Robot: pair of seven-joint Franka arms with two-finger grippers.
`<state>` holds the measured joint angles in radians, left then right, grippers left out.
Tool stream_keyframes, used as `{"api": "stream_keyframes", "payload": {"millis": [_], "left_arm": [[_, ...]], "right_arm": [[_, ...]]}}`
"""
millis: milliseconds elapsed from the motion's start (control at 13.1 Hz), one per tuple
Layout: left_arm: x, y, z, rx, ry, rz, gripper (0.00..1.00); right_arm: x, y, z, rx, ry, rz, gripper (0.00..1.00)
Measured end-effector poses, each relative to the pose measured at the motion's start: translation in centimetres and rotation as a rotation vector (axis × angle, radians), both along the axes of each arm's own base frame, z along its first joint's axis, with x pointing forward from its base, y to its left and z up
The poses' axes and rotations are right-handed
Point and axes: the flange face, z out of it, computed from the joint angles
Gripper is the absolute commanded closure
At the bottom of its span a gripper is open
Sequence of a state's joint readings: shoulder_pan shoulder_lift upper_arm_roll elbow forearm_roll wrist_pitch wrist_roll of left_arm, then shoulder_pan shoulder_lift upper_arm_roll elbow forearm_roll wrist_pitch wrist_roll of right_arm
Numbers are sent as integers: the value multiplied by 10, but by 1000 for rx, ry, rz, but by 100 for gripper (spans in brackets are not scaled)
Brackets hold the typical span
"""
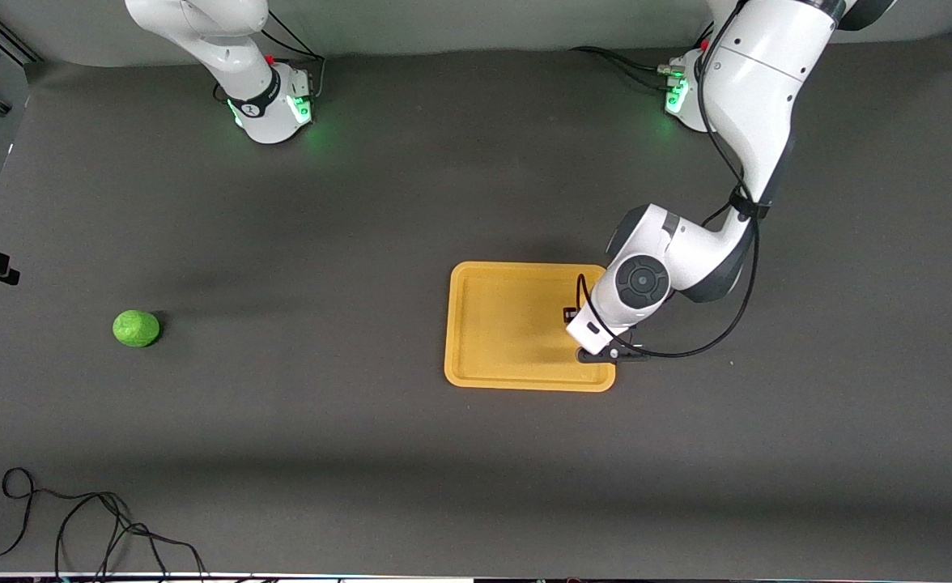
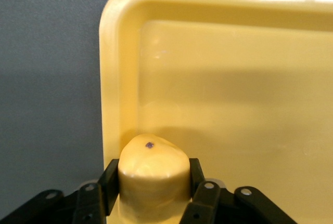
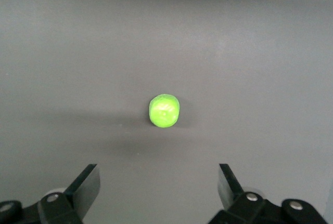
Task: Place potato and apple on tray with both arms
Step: 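Lower the potato onto the tray while the right gripper reaches the apple, then grasp the green apple with the right gripper while the left gripper withdraws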
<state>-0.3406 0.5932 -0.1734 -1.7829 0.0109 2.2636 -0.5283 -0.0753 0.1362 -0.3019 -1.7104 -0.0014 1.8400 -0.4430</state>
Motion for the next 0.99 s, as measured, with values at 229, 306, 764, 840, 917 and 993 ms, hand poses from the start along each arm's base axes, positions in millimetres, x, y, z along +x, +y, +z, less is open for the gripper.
{"api": "stream_keyframes", "payload": {"millis": [229, 306, 764, 840, 917, 993], "left_arm": [[0, 0, 0, 0, -1, 0, 0], [0, 0, 0, -1, -1, 0, 0], [16, 39, 105, 65, 21, -28, 0], [17, 62, 145, 76, 28, -48, 0], [16, 93, 188, 84, 39, -71, 0], [13, 125, 227, 84, 43, -95, 0]], "right_arm": [[0, 7, -55, 18, -23, -1, 0], [-3, 7, -78, 28, -34, -7, 0], [-5, 3, -221, 73, -50, 0, 0], [-5, 1, -242, 84, -52, 5, 0], [-5, -2, -264, 83, -55, 12, 0], [-6, -5, -283, 76, -51, 19, 0]]}}
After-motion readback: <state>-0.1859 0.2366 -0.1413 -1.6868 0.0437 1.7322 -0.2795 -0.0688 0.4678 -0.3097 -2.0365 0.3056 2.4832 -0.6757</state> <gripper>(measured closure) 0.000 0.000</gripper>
